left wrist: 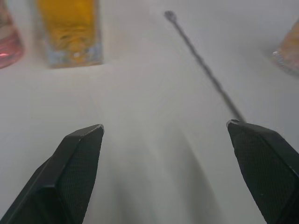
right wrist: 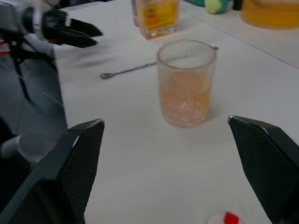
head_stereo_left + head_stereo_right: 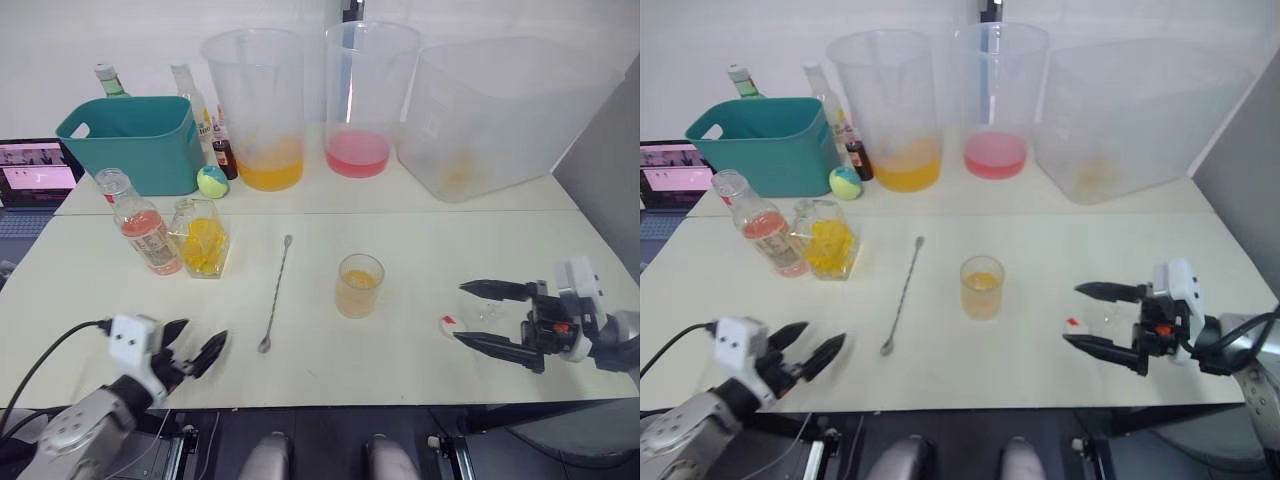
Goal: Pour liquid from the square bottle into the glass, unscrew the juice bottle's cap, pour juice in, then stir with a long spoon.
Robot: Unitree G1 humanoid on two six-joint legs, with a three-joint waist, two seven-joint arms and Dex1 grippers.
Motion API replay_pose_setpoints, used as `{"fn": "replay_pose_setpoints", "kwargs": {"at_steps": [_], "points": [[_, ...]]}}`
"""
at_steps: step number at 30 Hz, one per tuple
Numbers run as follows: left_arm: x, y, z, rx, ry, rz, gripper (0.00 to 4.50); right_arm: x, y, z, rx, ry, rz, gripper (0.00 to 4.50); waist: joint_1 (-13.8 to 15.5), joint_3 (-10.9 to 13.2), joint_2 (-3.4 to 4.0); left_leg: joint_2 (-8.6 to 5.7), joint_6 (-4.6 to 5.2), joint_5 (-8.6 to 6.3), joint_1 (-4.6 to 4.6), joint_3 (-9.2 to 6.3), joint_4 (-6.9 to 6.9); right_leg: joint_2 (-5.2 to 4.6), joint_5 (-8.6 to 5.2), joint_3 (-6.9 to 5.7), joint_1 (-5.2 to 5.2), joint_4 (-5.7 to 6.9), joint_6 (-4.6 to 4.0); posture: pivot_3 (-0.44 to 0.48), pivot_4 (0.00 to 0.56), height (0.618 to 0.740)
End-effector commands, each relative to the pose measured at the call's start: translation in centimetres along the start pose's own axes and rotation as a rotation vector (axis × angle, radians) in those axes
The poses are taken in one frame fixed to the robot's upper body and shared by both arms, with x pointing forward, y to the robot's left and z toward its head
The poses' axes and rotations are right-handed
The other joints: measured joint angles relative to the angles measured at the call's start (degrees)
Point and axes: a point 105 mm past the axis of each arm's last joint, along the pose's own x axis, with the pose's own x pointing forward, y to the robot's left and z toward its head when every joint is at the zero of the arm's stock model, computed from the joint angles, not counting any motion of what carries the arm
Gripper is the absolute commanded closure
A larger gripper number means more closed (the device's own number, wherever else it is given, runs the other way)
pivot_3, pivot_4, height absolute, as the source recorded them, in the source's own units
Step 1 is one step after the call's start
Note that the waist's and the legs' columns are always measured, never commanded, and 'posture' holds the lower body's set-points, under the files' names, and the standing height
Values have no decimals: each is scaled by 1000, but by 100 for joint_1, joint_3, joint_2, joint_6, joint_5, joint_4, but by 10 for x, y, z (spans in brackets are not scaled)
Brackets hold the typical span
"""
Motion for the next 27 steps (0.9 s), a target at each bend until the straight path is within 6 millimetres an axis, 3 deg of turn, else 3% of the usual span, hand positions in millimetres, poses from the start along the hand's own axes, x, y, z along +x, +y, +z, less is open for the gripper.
{"fn": "replay_pose_setpoints", "kwargs": {"at_steps": [1,5,10,17,24,27], "points": [[15,-26,7,39,29,-14,37,10,8,12,-60,11,110,0,1,0,0,0,0,-1,1,0,0,0,0,0,-1,4,0,0,150,738],[35,-38,5,38,93,-2,37,18,11,17,-108,39,160,0,14,1,-1,-4,0,-2,-2,0,0,-1,0,1,-6,12,0,0,150,738],[52,-29,-16,115,249,81,37,24,15,27,-128,24,176,0,44,1,-2,-8,0,-2,-4,-1,1,-2,1,1,-9,12,1,0,150,738],[65,-37,-37,204,359,24,2190,27,18,30,-142,7,152,0,82,-3,5,-10,0,-2,2,-1,1,-4,1,2,-1,10,1,0,150,738],[67,-34,-30,233,313,-54,4483,28,18,23,-135,5,124,0,80,-5,9,-9,0,-2,4,0,1,-4,0,2,1,8,1,0,150,738],[64,-27,-27,229,306,-79,4483,30,17,21,-134,-1,112,0,73,-6,10,-9,0,-2,3,0,1,-5,0,2,0,6,1,0,150,738]]}}
